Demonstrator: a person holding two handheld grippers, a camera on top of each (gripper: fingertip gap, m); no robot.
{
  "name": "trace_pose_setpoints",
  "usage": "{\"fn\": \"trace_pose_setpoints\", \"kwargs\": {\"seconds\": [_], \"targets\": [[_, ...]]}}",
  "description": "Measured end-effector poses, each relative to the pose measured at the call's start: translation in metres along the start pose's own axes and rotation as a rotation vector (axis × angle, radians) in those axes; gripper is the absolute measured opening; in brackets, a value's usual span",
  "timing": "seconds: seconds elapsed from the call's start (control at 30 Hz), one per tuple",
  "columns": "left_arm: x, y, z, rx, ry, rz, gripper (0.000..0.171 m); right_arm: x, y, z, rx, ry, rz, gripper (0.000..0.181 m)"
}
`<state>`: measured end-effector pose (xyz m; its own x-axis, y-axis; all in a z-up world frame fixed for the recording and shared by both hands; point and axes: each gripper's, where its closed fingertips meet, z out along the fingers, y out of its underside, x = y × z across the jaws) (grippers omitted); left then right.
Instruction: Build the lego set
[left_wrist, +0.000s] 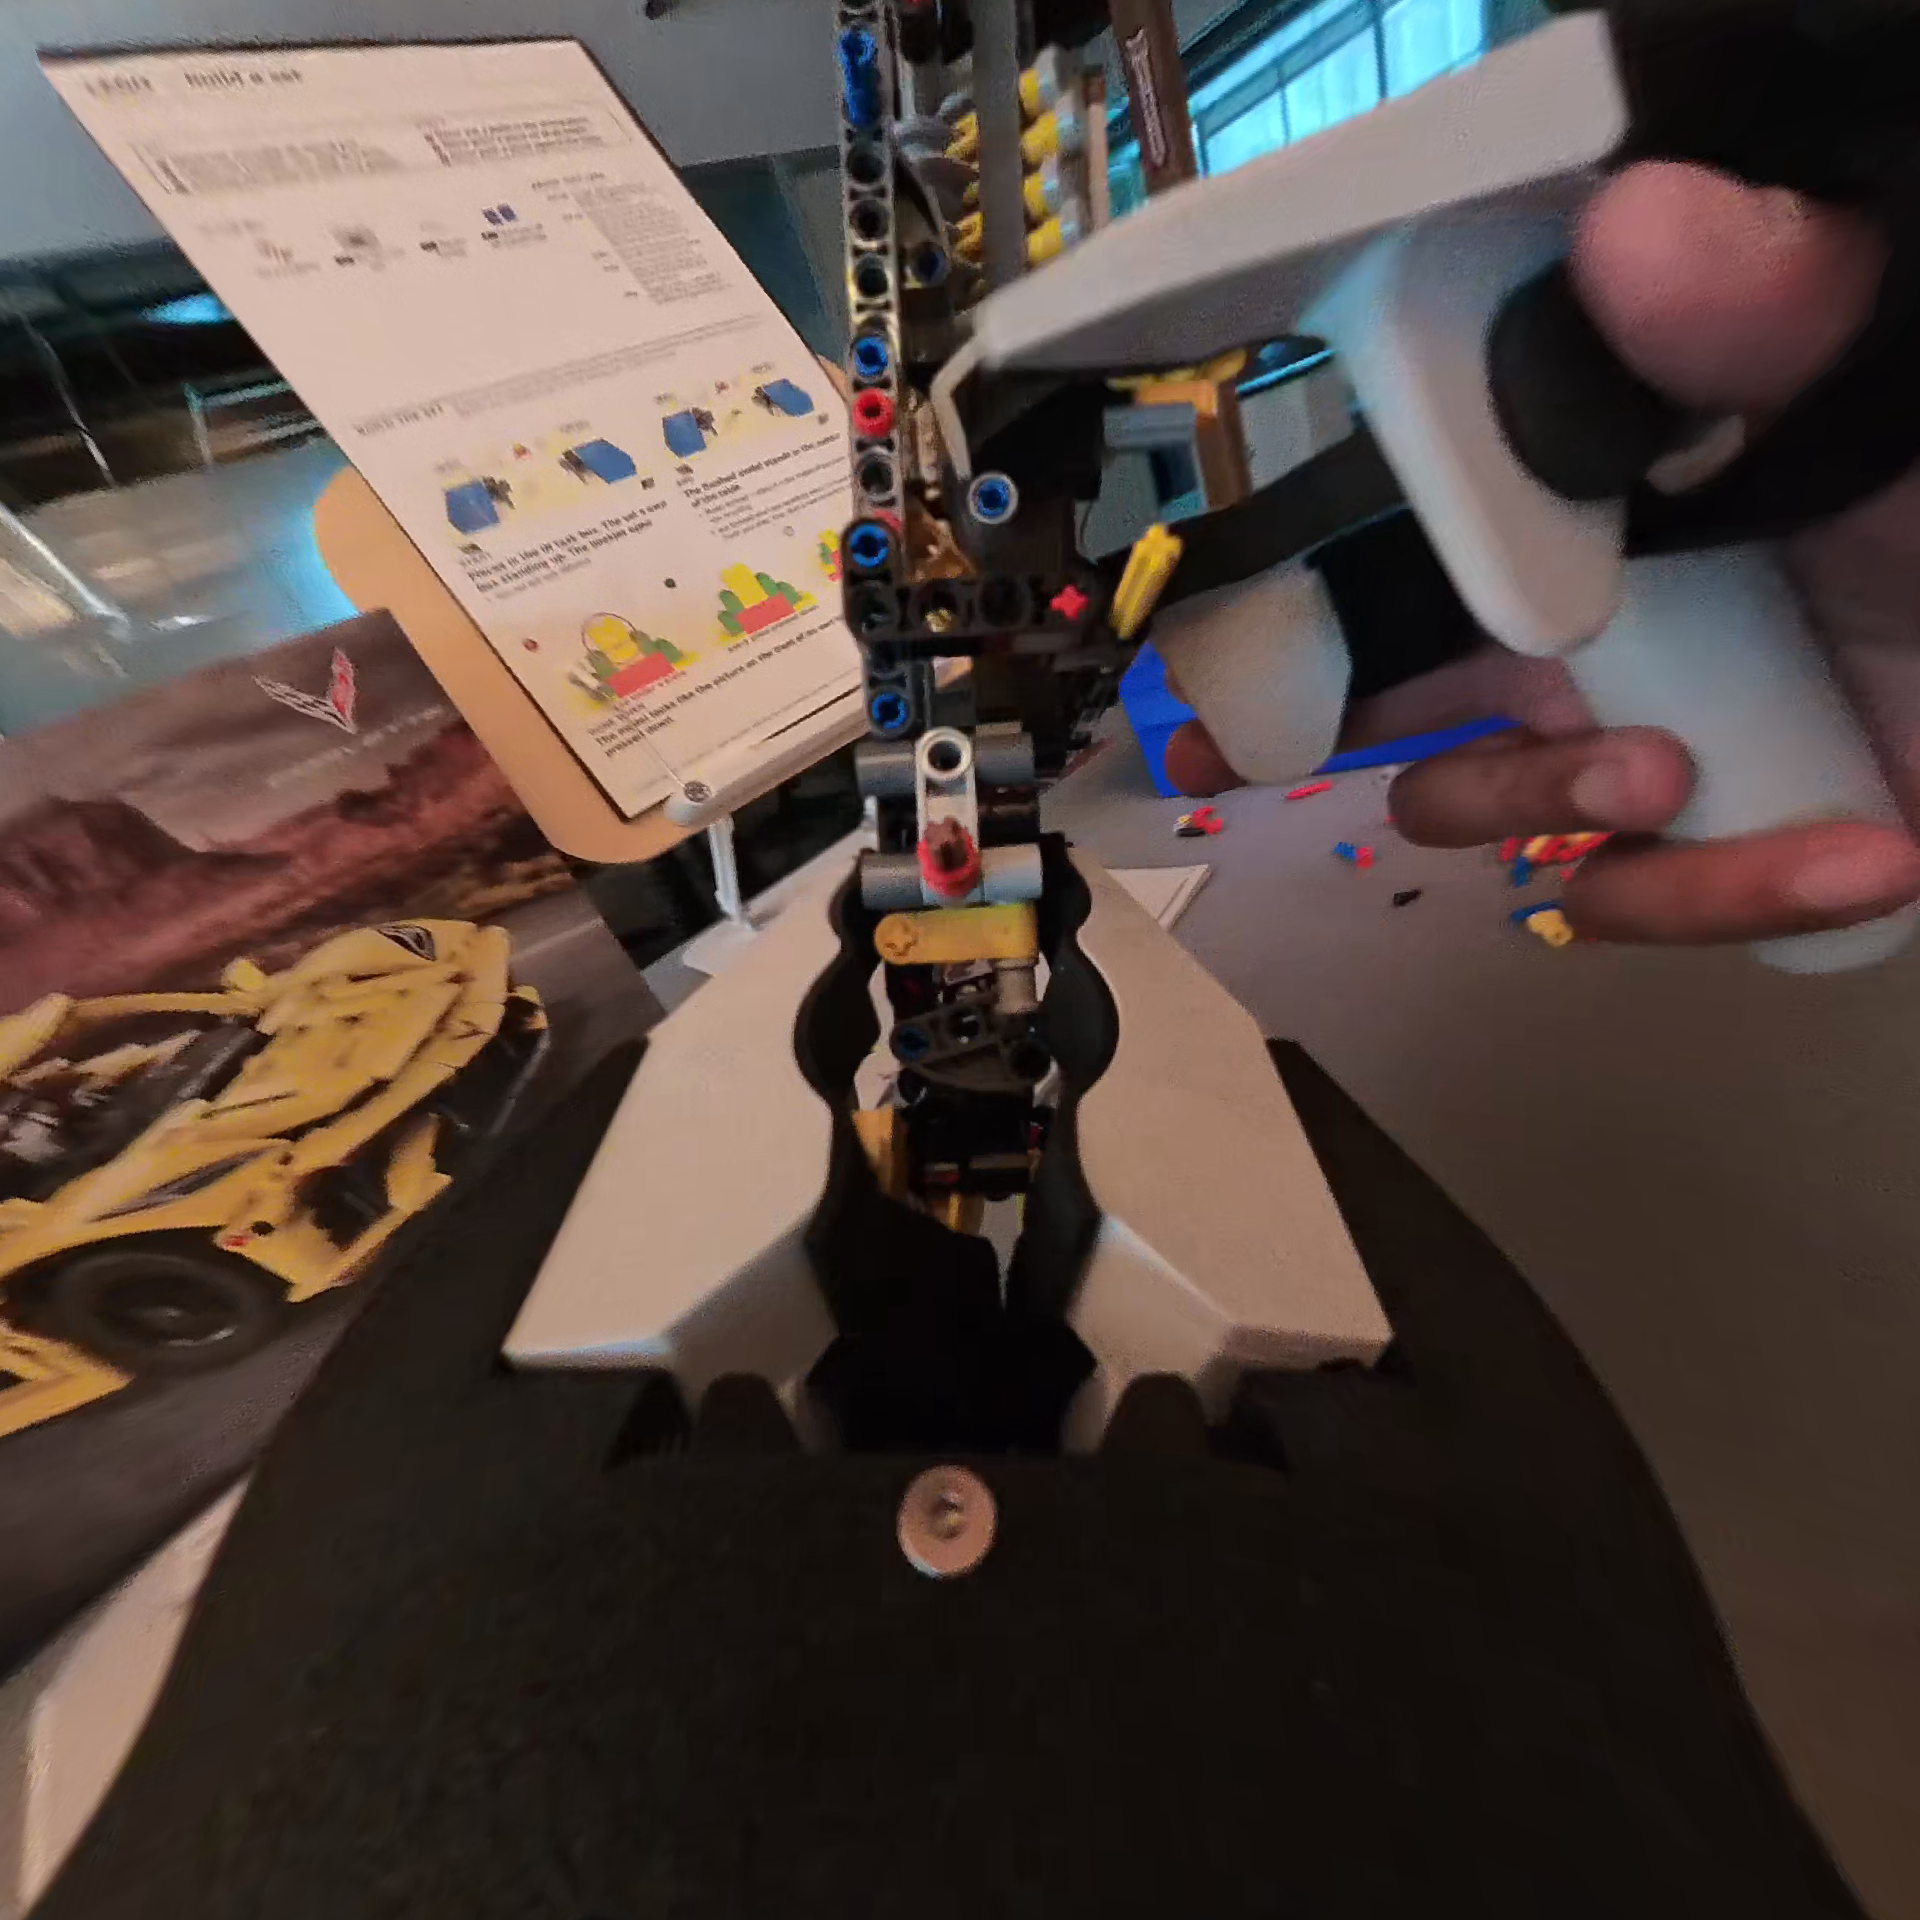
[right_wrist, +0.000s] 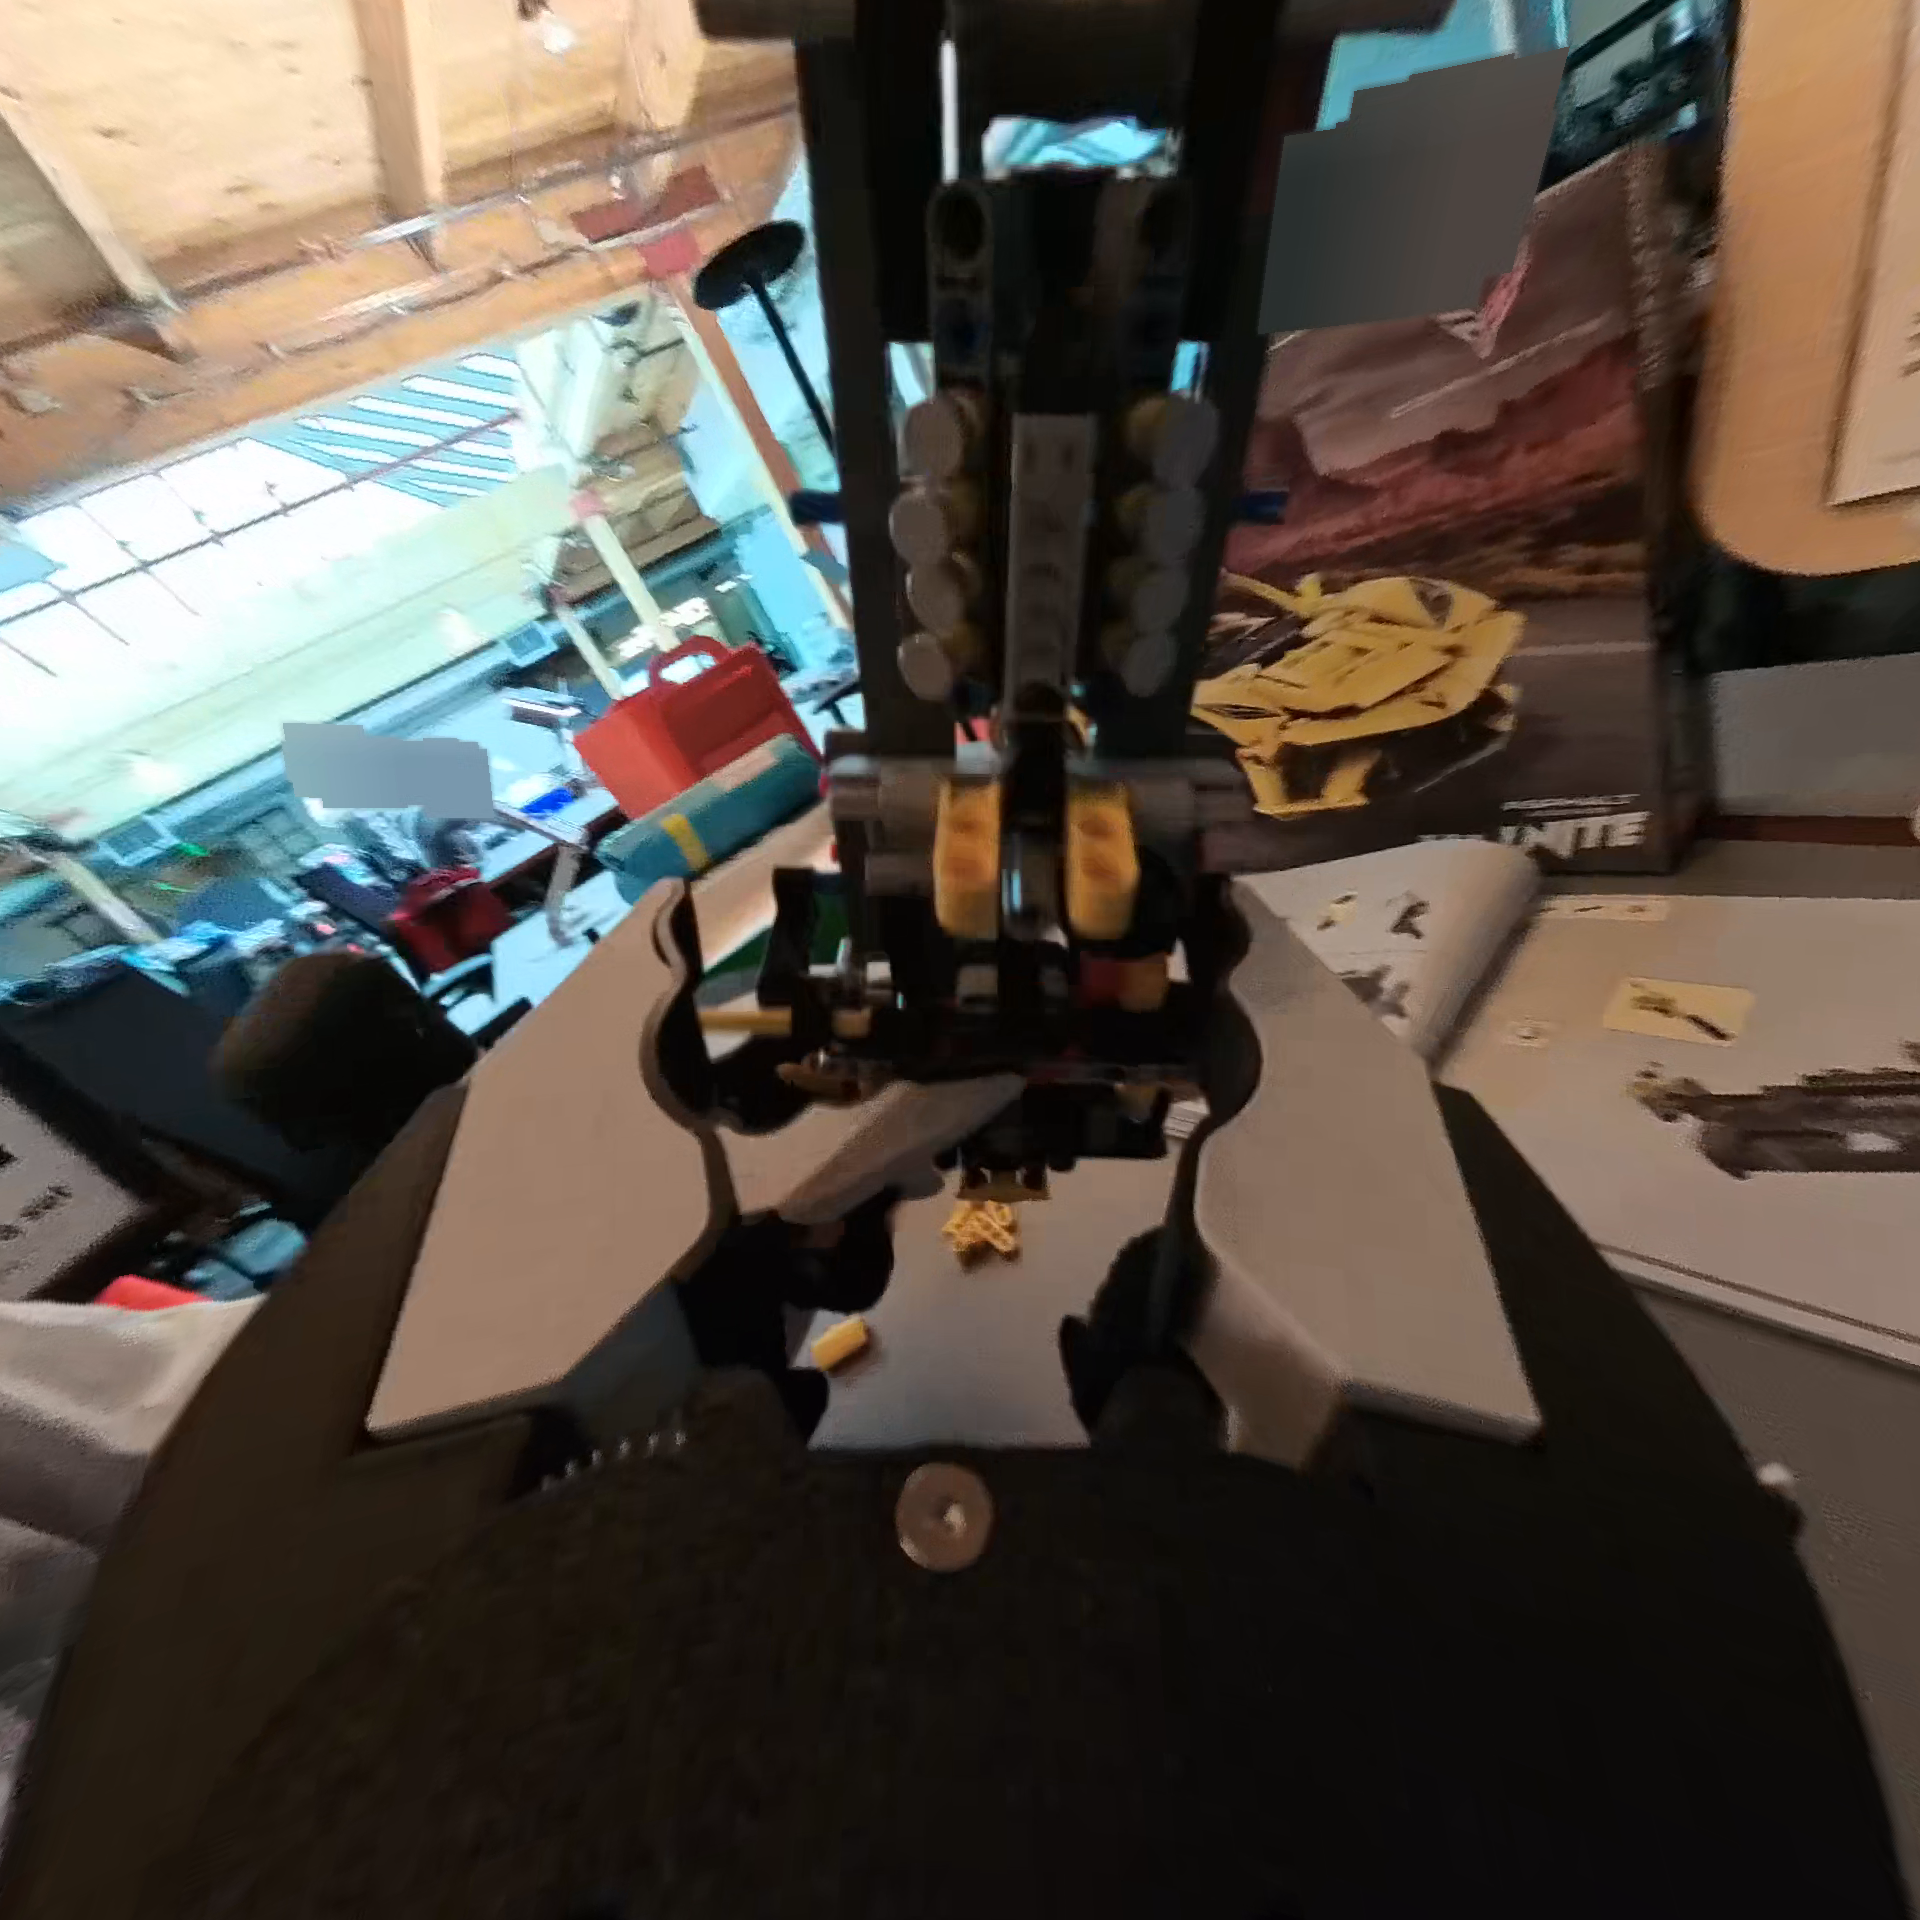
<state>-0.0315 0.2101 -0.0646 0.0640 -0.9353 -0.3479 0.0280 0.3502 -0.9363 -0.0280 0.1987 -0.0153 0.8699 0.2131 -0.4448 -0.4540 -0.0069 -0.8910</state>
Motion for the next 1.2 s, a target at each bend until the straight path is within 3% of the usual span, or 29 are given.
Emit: {"fn": "trace_pose_setpoints", "kwargs": {"seconds": [0.17, 0.33, 0.53, 0.87, 1.1, 1.2], "targets": [[0.003, -0.005, -0.001, -0.012, -0.088, 0.138, 0.025, 0.000, 0.005, 0.006, 0.017, -0.068, 0.045, 0.085], [0.007, -0.002, 0.001, -0.055, -0.129, 0.256, 0.025, 0.005, 0.014, 0.006, -0.035, -0.031, -0.032, 0.094], [0.004, -0.005, -0.002, -0.033, -0.150, 0.308, 0.025, 0.001, 0.013, 0.006, 0.003, -0.084, -0.050, 0.092], [0.003, -0.013, -0.007, 0.001, -0.199, 0.394, 0.025, -0.009, 0.007, -0.003, 0.126, -0.304, -0.059, 0.094], [0.011, -0.017, -0.007, 0.022, -0.185, 0.403, 0.025, -0.016, 0.007, -0.006, 0.181, -0.335, -0.186, 0.111], [0.013, -0.017, -0.007, 0.022, -0.176, 0.404, 0.025, -0.012, 0.008, -0.005, 0.185, -0.314, -0.190, 0.103]]}}
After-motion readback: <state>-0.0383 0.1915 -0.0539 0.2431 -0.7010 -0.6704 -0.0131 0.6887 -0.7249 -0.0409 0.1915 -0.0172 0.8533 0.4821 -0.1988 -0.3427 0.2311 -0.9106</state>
